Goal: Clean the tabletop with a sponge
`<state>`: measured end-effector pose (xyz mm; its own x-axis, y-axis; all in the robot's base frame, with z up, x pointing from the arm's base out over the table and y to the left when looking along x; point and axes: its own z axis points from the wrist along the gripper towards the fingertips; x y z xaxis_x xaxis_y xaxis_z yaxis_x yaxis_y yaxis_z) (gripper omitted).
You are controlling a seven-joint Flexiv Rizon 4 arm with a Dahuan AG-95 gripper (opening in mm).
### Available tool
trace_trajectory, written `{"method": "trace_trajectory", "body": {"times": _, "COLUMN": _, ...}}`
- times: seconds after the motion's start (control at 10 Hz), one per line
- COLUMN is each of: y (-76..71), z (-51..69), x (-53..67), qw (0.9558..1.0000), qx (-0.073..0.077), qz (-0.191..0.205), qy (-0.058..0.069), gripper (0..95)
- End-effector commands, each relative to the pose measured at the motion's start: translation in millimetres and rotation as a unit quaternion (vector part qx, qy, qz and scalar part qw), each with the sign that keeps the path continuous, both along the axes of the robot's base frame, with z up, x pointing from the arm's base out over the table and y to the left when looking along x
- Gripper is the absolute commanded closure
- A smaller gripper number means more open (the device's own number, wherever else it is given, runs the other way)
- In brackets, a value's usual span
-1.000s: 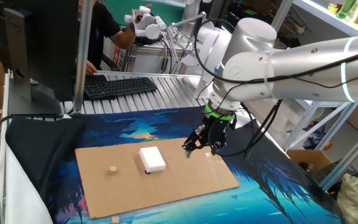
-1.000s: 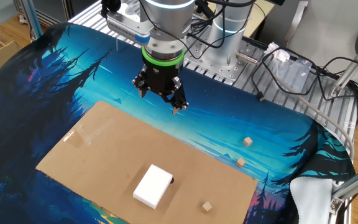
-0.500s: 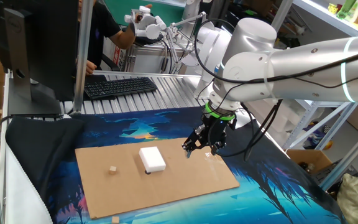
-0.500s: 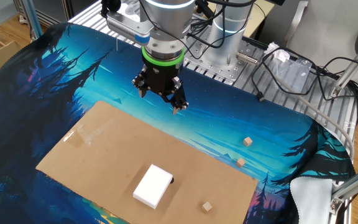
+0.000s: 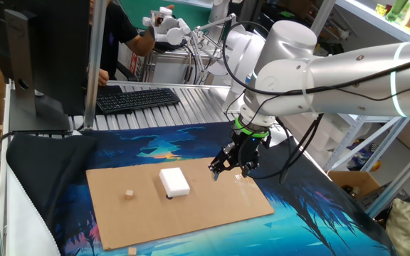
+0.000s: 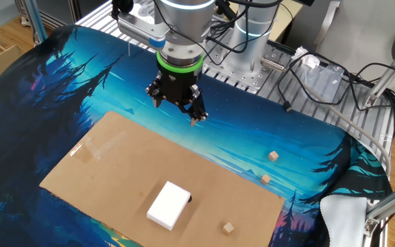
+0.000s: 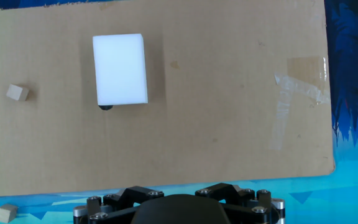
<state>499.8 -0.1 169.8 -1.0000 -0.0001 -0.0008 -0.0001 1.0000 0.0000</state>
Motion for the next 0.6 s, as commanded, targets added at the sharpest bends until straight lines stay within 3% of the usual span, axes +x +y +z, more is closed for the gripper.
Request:
{"method": "trace_trajectory", "body": {"times": 0.1, "y": 0.1, "z": 0.2, "x": 0.2, "qw": 0.9965, "qx": -0.031, "qz": 0.066, "qy": 0.042, "gripper": 95.0}}
{"method": "trace_trajectory", "body": {"times": 0.6, "y": 1.4, "z": -2.7, "x": -3.4, "qw": 0.9968, "qx": -0.029, "qz": 0.062, "qy": 0.042, "gripper": 95.0}}
